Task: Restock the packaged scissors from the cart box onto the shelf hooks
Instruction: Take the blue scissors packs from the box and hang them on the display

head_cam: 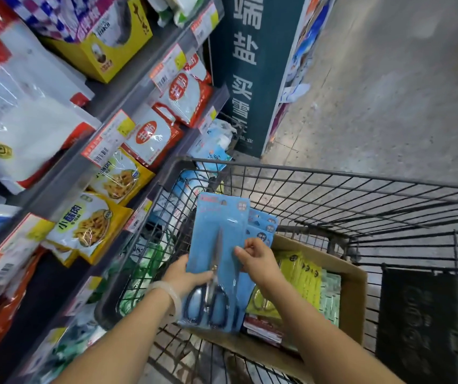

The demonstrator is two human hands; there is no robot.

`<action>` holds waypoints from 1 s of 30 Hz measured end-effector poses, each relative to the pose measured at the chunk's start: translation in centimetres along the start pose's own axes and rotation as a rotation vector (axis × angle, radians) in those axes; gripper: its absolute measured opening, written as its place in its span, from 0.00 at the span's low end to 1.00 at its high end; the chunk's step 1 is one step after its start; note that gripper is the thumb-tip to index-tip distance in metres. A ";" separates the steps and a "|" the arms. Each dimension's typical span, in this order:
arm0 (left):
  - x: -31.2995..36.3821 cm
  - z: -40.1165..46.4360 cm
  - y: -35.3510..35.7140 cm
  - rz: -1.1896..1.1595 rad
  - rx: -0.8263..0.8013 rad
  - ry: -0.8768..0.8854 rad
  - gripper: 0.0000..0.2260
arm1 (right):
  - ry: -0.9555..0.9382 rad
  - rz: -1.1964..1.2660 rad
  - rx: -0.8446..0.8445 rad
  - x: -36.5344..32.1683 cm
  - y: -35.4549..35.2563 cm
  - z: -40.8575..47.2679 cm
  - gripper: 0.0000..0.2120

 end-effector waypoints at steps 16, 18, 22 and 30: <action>-3.4 0.2 -3.5 -0.171 0.249 -0.043 0.03 | 0.391 -0.297 0.288 9.4 0.0 1.9 0.23; -3.4 0.0 -3.6 -0.140 0.239 -0.029 0.01 | 0.402 -0.391 0.248 9.9 0.3 1.8 0.19; -3.4 -0.7 -3.5 -0.198 0.202 -0.012 0.02 | 0.317 -0.426 0.279 9.5 0.2 1.5 0.16; -2.8 -2.8 -3.9 -0.286 0.217 0.059 0.02 | 0.133 -0.020 0.219 6.3 1.1 0.2 0.03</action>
Point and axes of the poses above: each hand's wrist, its own z-axis towards the middle knuckle, its own y-axis out of the palm, x = y × z, the point moved 6 cm from there along z, towards the middle knuckle, and after that the axes turned 15 degrees about -z, right-handed, at the moved point
